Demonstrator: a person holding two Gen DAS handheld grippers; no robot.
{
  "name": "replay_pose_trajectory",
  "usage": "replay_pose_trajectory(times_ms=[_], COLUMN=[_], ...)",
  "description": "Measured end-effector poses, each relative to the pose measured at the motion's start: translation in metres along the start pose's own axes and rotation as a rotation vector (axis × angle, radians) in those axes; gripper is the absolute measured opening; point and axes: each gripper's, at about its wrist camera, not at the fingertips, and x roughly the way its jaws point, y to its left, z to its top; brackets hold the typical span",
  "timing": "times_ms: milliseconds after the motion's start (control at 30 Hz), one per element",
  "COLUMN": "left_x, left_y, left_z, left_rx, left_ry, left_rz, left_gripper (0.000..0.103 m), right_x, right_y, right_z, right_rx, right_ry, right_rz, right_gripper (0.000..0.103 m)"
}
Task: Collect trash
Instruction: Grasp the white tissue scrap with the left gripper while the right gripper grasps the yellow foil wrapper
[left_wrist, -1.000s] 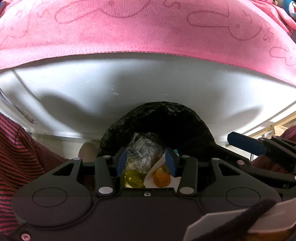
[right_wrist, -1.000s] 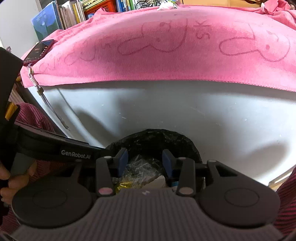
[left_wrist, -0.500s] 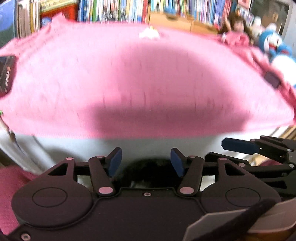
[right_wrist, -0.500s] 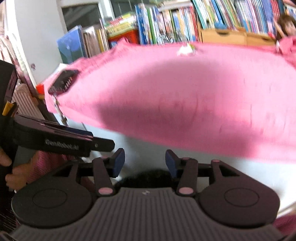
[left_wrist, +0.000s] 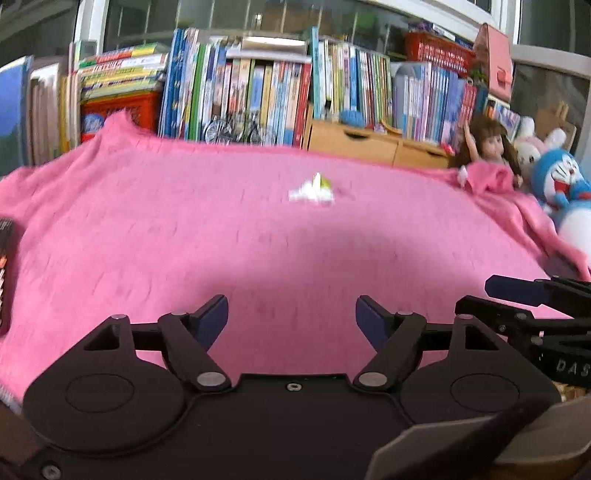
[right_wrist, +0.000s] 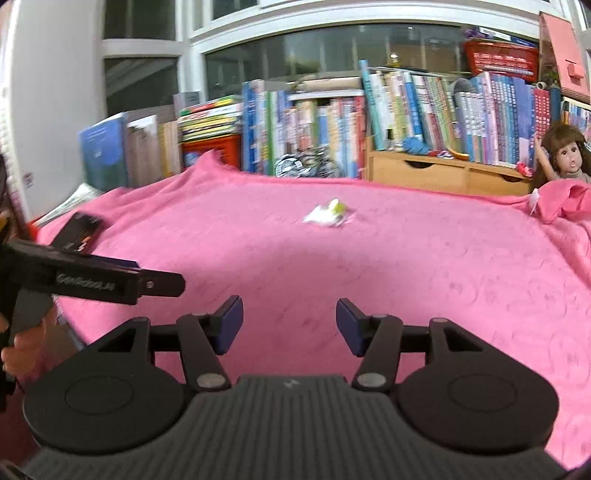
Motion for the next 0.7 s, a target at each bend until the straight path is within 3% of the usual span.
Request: replay_pose_trajectory(times_ms=[167,367,533,700], left_x=[0.057,0.133,0.201,0.251], left_y=[-0.007,0.004,-0.004,-0.014], left_z=[0.040,0.085,0.108,0.112], left_rx=[0.020,-0.152,-0.136,-0.122], left_ry=[-0.049,-0.042,-0.023,0.012], left_rz=[0.026,-0.010,0.079,0.114], left_gripper=[0.076,0.079,0.080,0.081], right_x=[0.048,0.098,0.117,0.129], right_y=[-0.032,-0.068,-0.095,-0.112], right_z=[0.029,0.051,0.061,0.070], right_rx=[0.100,0.207,0.314,0.336], right_ry=[0.009,0.040,0.044,0.042], right_rz=[-0.048,-0.112,-0.119,-0.140], right_gripper=[0.070,0.070,0.070,0.070])
